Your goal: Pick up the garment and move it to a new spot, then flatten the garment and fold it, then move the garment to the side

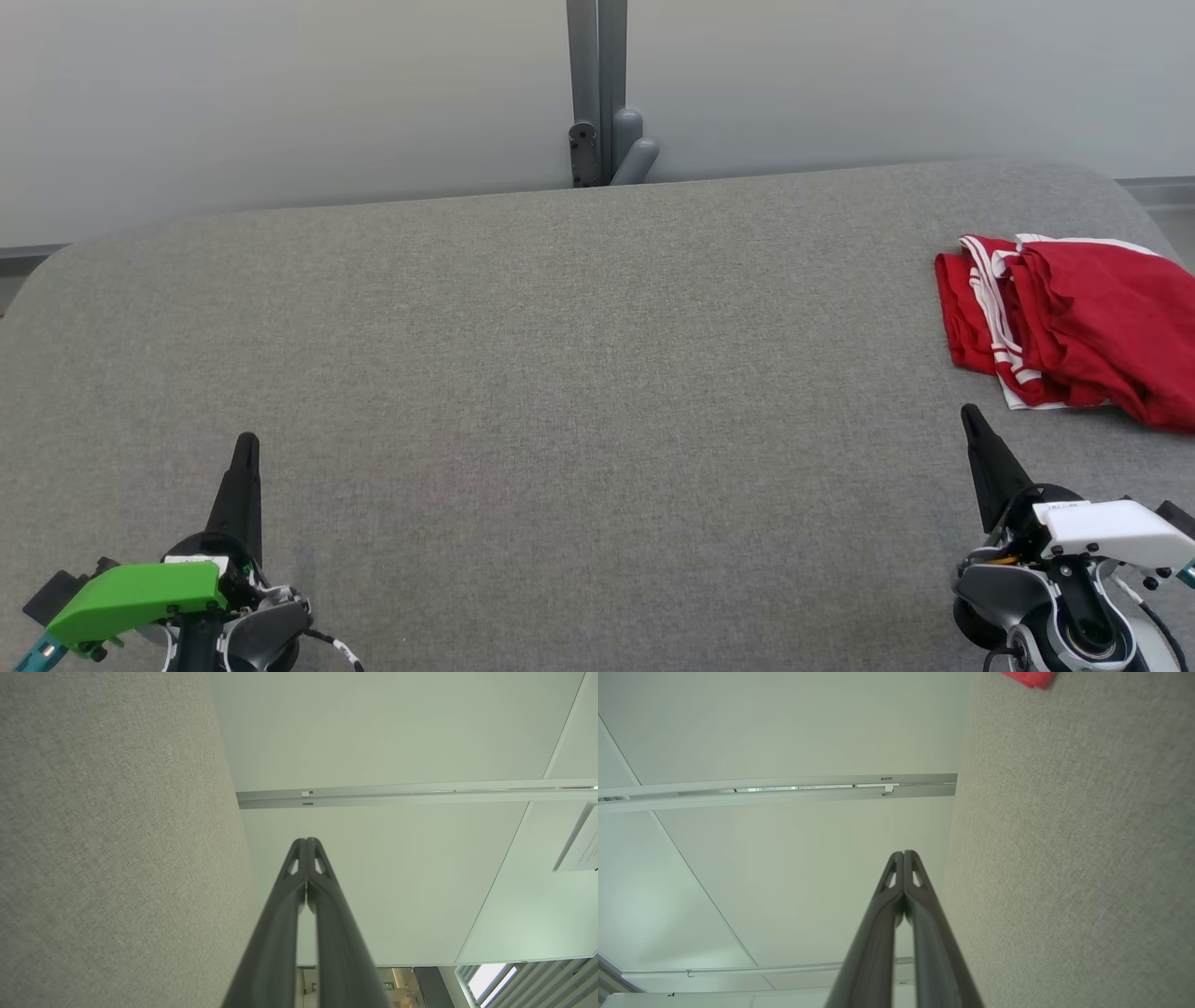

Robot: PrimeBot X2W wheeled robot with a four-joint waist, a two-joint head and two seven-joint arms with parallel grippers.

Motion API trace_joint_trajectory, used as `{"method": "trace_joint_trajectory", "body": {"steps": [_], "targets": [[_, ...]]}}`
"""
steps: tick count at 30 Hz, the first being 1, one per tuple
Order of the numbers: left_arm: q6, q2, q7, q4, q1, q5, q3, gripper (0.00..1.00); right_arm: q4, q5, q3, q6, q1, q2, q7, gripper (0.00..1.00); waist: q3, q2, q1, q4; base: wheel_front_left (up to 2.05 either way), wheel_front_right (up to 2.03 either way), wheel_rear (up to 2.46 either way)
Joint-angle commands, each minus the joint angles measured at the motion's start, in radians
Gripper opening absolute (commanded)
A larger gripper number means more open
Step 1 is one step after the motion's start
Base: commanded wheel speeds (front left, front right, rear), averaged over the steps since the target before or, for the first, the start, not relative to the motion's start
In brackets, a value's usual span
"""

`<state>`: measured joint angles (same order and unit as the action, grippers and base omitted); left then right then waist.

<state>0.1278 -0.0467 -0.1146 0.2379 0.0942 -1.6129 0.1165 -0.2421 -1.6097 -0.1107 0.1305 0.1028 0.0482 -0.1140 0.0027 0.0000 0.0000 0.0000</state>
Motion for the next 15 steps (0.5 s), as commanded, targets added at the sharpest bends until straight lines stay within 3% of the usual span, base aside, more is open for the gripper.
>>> {"method": "trace_joint_trajectory", "body": {"steps": [1,15], "targets": [[0.006,-0.007,-0.005,-0.001,0.016,-0.001,0.002,0.00,0.005,-0.008,-0.001,0.000,0.004,0.004,-0.001,0.00,0.000,0.0000,0.0000,0.000,0.00,0.00,0.00],[0.006,-0.007,-0.005,-0.001,0.016,-0.001,0.002,0.00,0.005,-0.008,-0.001,0.000,0.004,0.004,-0.001,0.00,0.000,0.0000,0.0000,0.000,0.00,0.00,0.00]]}}
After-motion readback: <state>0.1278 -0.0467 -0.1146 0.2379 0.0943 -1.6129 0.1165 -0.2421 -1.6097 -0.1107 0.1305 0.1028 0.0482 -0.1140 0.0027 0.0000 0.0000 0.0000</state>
